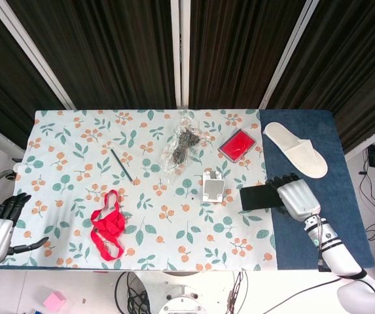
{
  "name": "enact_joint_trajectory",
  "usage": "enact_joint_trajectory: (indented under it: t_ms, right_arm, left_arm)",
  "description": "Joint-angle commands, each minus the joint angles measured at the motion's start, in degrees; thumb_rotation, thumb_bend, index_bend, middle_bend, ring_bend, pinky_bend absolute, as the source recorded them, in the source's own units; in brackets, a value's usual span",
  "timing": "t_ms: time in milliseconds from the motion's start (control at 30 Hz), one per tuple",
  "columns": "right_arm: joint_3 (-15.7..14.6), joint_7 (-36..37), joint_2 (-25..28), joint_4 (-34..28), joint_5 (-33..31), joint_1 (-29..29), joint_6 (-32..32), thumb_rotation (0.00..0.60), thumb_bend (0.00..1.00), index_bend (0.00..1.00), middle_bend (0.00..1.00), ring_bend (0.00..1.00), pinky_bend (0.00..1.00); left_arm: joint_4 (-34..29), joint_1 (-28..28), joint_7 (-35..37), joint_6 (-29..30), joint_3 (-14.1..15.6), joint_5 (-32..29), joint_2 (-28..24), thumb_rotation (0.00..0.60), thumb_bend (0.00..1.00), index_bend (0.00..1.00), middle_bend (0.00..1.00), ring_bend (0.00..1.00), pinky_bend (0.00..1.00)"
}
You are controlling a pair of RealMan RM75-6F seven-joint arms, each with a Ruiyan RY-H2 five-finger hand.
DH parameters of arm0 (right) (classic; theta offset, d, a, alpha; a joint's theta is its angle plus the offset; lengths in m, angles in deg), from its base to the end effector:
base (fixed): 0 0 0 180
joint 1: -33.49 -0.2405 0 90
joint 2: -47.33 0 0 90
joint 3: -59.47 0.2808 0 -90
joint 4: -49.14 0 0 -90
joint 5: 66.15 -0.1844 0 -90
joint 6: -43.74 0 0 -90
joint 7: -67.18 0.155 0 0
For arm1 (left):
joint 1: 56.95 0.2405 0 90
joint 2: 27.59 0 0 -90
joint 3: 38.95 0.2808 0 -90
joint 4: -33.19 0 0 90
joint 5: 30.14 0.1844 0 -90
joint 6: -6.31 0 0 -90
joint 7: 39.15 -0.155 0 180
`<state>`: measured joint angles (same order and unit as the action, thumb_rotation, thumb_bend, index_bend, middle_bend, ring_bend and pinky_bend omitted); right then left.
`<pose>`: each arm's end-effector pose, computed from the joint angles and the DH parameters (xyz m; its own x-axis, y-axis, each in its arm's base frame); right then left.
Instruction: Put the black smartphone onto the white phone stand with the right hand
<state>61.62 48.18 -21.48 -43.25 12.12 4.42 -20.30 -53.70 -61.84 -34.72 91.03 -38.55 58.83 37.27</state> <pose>-0.2508 -0.3063 0.1173 0.6522 -0.1396 0.7451 -0.7384 -0.3394 0.5828 -0.3368 0.1823 0.1851 0.4070 0.0628 0.9113 0.9132 -0.0528 -0.4042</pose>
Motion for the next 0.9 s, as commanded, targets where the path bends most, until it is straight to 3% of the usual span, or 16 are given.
enact_joint_trajectory:
  t_ms: [33, 233, 500, 700, 900]
  right_arm:
    - [2.66, -4.16, 3.34, -1.58, 5.23, -0.23, -5.53, 0.600, 0.33, 0.68, 0.45, 0.42, 0.24]
    - [5.22, -10.16, 6.30, -0.34, 15.05, -4.02, -8.51, 0.600, 0.32, 0.68, 0.44, 0.42, 0.24]
    - [3.01, -24.68, 8.96, 9.94, 31.37, -12.92, -0.32, 0.600, 0.32, 0.71, 0.47, 0.42, 0.21]
    - [1.25, -25.87, 8.42, 13.46, 38.74, -17.81, 3.10, 0.600, 0.30, 0.67, 0.45, 0.42, 0.17]
    - [0.59, -23.15, 4.90, 17.26, 43.02, -20.76, 1.11, 0.600, 0.30, 0.65, 0.44, 0.42, 0.17]
  left_arm:
    - [-0.05, 0.01, -0.07, 0.22, -0.05, 0.19, -0.17, 0.282, 0.05, 0.10, 0.08, 0.08, 0.20]
    - [-0.05, 0.08, 0.65, 0.29, -0.03, 0.22, -0.39, 0.281, 0.05, 0.10, 0.08, 0.08, 0.20]
    - [0.70, -0.05, 1.93, 0.31, -0.15, 0.35, -0.05, 0.282, 0.05, 0.10, 0.08, 0.09, 0.20]
    - [1.05, -0.48, 2.37, -0.76, -0.37, -0.35, 0.28, 0.283, 0.05, 0.10, 0.08, 0.09, 0.20]
    - [1.44, -0.54, 2.70, -1.11, -0.30, -0.56, 0.22, 0.279, 0.05, 0.10, 0.08, 0.09, 0.20]
